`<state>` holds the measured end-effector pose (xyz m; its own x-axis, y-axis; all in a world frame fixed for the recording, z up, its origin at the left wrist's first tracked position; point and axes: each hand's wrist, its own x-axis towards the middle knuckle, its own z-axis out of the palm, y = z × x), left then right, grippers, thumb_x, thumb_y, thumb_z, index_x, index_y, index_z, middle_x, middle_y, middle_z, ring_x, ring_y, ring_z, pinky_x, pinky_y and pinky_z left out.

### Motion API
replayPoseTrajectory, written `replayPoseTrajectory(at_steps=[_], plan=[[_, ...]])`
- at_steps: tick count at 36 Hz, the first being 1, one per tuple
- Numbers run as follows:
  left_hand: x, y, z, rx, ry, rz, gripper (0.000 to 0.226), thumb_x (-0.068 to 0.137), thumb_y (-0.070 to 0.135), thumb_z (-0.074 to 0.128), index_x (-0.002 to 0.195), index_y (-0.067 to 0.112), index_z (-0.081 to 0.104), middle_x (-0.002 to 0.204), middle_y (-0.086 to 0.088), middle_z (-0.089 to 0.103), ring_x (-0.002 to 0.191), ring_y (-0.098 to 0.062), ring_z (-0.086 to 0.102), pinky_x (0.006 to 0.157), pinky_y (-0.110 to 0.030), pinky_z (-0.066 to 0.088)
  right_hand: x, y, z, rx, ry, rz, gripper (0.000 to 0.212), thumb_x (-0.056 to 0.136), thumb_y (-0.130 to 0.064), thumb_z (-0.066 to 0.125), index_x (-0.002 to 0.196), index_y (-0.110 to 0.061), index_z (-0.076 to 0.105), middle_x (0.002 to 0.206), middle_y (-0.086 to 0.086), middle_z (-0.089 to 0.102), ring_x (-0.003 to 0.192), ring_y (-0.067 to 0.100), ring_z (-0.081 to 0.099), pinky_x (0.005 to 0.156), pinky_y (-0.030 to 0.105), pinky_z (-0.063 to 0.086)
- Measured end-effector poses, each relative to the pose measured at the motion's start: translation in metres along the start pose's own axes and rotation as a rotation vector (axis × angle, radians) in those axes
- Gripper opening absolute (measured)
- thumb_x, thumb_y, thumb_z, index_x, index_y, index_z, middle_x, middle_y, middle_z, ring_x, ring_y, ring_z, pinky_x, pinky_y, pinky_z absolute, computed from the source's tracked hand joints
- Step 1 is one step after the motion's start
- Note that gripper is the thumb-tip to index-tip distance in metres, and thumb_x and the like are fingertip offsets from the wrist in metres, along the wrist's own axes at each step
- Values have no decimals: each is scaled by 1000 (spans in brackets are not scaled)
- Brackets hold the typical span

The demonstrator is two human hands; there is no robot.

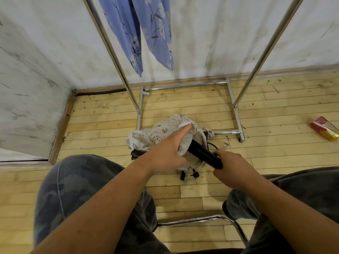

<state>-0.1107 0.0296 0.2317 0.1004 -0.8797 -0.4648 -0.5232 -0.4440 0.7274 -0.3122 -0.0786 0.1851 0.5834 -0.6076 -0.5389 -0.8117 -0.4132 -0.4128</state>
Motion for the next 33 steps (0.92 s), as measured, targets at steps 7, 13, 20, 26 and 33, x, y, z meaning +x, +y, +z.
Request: replayPoseTrajectory(at_steps=[7,13,20,26,33], plan=[[12,-7,5,124,72,-43,91,92,6,60,164,34,12,142,-3,57,74,7,61,64,-9,42,0,-1,-6,77,-125,-46,49,92,-10,64,138,-26,55,104,-7,60,80,2,57,61,15,43],[13,-7,4,84,68,-68,90,92,1,55,165,31,12,158,-4,46,44,1,47,46,-11,38,-4,-8,-15,176,-249,-62,71,92,-11,65,155,-31,39,114,-3,68,87,16,71,79,35,63],[6,3,3,115,-3,-7,87,95,3,56,165,32,13,157,-11,46,105,-12,52,58,-17,42,-3,-12,-19,377,-331,-2,72,92,-14,66,157,-31,38,111,-1,71,88,19,75,73,29,64],[2,7,4,176,-88,-23,93,96,5,59,164,40,6,170,6,22,122,-21,50,78,-20,52,-3,-16,-24,477,-350,27,63,95,-12,63,153,-30,44,106,-2,73,94,22,74,73,30,63],[5,6,6,25,-106,-6,97,95,11,67,162,46,7,159,8,43,49,4,56,54,-12,44,-1,-12,-19,347,-269,-5,66,95,-14,62,156,-28,42,114,-3,66,86,20,72,75,33,63]])
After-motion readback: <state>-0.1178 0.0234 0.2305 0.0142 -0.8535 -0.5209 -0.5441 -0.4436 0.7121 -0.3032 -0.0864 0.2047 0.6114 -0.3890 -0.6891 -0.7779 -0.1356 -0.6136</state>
